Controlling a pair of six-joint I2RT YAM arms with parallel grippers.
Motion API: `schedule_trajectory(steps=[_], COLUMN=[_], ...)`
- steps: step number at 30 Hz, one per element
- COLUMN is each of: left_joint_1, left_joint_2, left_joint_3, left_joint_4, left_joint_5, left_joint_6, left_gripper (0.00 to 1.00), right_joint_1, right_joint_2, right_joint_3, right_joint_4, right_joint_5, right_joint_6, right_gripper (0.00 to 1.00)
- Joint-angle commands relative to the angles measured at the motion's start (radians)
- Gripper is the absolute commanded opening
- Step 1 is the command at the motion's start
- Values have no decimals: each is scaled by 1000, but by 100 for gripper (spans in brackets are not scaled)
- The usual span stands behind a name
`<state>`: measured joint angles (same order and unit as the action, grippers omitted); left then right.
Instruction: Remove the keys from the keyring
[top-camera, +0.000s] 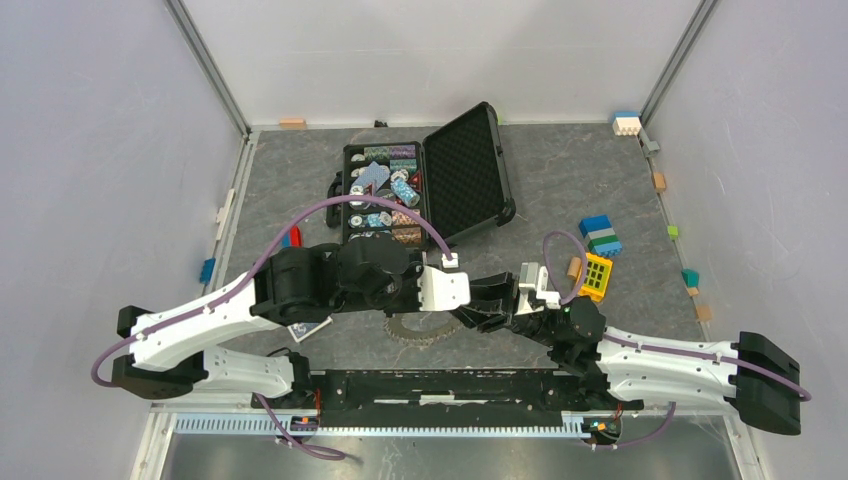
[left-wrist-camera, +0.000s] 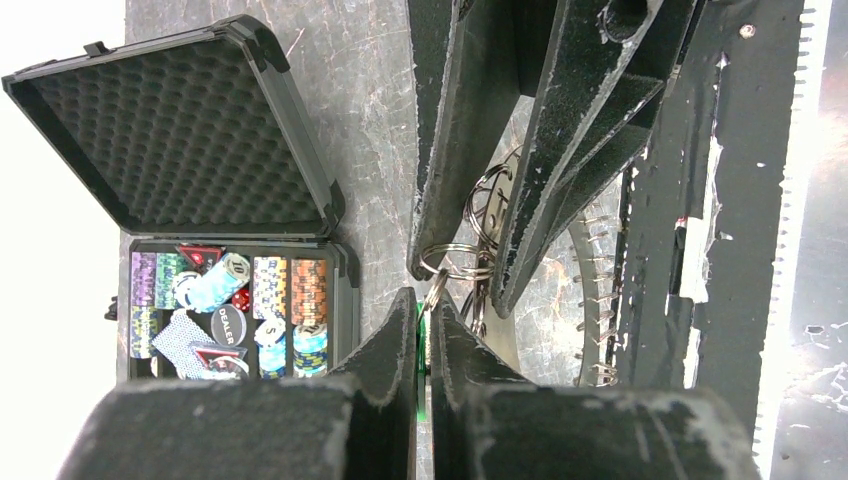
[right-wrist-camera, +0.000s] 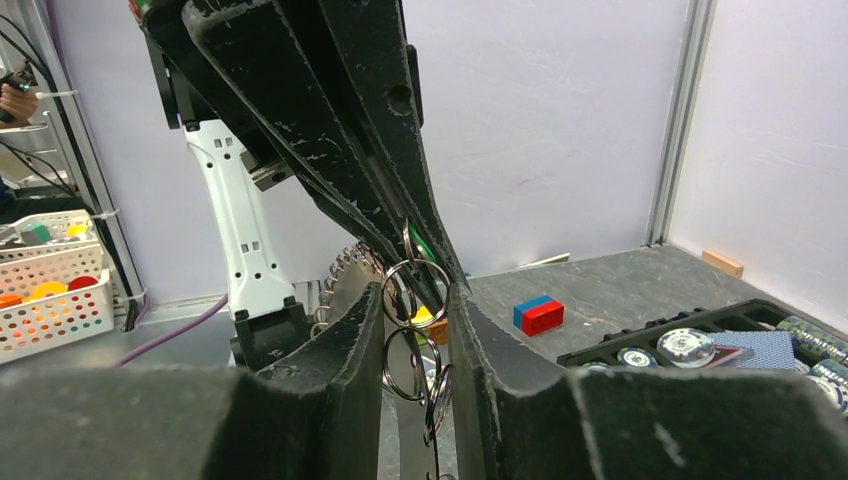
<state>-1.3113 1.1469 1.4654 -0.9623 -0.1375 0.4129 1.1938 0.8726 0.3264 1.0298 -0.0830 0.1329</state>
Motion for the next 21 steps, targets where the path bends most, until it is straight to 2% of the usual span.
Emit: schedule_trajectory(steps=[1, 8, 21], left_joint_1=[-3, -5, -6], left_joint_2=[-47, -62, -114], left_joint_3=[0, -2, -46], left_joint_4=[-9, -9, -8], left_joint_5=[-15, 11, 89], left_joint_6=[28, 37, 96], left_gripper=[2, 2, 2], right_joint_1=[-2, -2, -2], right_joint_2=[-3, -4, 14], right_joint_3=[17, 15, 16], right_joint_4=[38, 36, 74], right_joint_5=[77, 145, 146], right_joint_6=[4, 20, 72], right_gripper=[13, 13, 12])
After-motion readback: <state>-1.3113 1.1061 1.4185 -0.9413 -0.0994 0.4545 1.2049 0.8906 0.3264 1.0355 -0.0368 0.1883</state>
